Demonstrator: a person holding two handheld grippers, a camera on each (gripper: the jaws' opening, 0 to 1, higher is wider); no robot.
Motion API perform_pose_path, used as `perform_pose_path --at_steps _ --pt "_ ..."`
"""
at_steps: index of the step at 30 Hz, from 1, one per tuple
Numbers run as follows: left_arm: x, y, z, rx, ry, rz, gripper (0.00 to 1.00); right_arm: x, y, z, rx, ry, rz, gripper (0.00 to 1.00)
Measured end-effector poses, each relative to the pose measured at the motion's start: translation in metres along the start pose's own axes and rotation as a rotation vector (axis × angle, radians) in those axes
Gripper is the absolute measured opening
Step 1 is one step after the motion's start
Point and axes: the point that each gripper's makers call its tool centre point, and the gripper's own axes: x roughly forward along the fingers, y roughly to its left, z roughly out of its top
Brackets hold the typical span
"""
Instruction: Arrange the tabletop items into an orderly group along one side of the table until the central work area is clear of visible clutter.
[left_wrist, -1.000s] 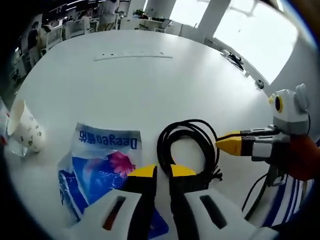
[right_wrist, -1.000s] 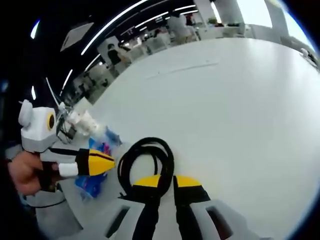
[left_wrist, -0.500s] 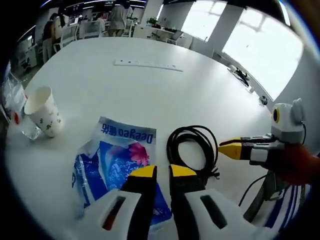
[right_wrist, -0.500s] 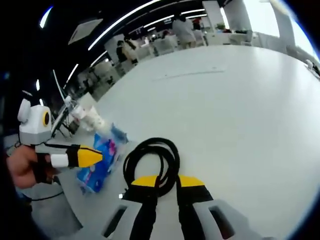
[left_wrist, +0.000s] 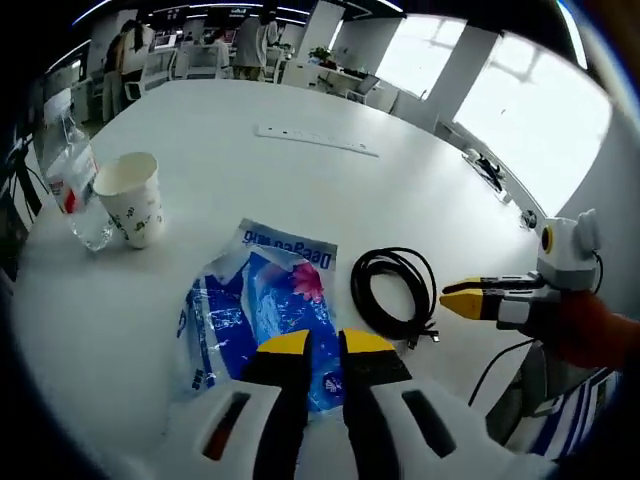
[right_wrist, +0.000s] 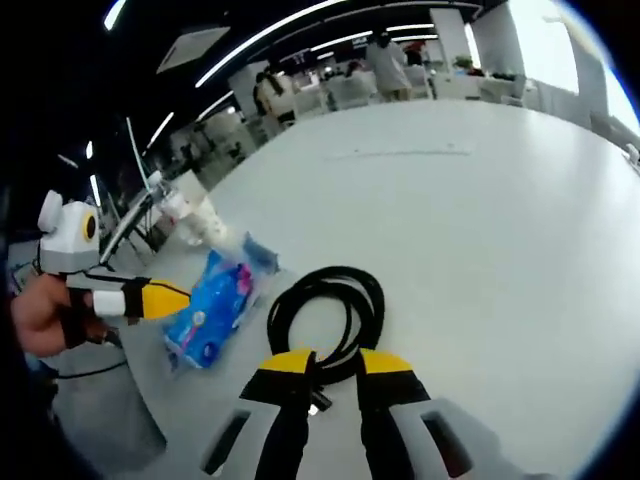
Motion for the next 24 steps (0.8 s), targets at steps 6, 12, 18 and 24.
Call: perform_pose_path --at_steps 6,12,18,24 --pt "-0.015 0.01 -0.005 -0.007 -0.021 0.015 0.07 0.0 0.012 -0.005 -0.019 0.005 0.018 0.15" --pt "-0.029 0.019 -0.018 -0.054 -0.028 0.025 0.07 0.002 0.023 -0.009 -0.034 0.013 0.029 0.16" --pt "-0.04 0.018 -0.024 -0.149 -0.035 -0.002 0.09 0.006 0.034 -0.011 -0.042 0.014 0.042 0.16" --pt "-0.044 0.02 -0.036 -0.18 -0.015 0.009 0.09 0.008 0.046 -0.013 -0.047 0.016 0.053 0.17"
